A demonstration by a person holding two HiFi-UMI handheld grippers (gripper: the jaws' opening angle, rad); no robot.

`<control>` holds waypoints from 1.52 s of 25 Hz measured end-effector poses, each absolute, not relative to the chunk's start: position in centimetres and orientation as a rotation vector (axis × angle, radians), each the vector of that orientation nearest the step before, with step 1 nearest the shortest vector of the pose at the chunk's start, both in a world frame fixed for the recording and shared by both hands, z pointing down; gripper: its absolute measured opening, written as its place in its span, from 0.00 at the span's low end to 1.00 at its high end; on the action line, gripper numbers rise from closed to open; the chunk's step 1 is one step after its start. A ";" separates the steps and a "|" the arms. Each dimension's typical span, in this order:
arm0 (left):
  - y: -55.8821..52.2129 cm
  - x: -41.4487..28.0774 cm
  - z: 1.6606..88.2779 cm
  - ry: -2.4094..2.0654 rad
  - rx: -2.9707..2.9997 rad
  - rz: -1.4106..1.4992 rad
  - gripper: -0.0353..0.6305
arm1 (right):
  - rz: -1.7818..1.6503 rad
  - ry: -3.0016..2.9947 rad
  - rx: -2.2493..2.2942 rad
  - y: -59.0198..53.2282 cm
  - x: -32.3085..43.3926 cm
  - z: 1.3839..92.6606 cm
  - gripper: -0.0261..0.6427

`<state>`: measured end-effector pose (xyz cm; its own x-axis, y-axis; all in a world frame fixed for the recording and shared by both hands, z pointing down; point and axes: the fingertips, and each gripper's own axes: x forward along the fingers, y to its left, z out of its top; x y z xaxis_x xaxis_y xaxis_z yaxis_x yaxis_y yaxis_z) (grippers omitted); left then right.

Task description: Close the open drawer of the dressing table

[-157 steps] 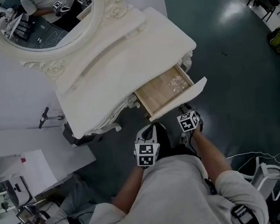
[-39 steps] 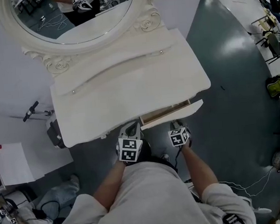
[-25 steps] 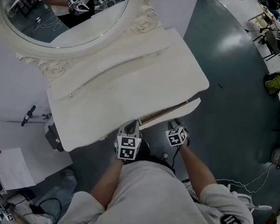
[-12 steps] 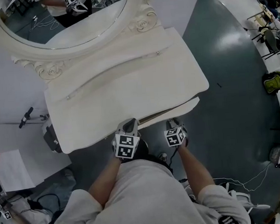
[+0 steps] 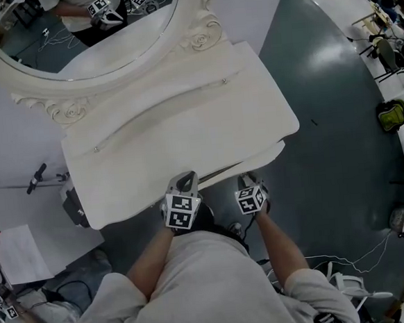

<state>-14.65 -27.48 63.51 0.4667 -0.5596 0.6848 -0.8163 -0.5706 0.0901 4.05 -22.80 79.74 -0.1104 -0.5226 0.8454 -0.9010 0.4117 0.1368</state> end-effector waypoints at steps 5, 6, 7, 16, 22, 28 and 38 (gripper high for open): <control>-28.4 -14.1 63.4 -1.129 2.351 0.863 0.06 | 0.527 -1.773 1.242 -23.0 3.8 79.8 0.25; -28.4 -14.0 63.5 -1.123 2.351 0.868 0.06 | 0.525 -1.774 1.243 -23.1 3.8 79.8 0.25; -28.5 -14.0 63.6 -1.119 2.354 0.872 0.06 | 0.522 -1.776 1.244 -23.3 3.8 79.8 0.25; -29.5 -14.8 63.8 -1.114 2.335 0.892 0.06 | 0.509 -1.780 1.241 -25.1 3.4 79.7 0.25; -31.1 -15.1 63.5 -1.113 2.344 0.885 0.06 | 0.513 -1.774 1.239 -26.1 3.1 79.8 0.25; -32.5 -16.1 63.4 -1.116 2.337 0.887 0.06 | 0.519 -1.764 1.240 -27.1 2.6 79.8 0.25; -34.0 -18.0 63.8 -1.121 2.319 0.890 0.06 | 0.515 -1.757 1.237 -27.8 2.1 79.9 0.25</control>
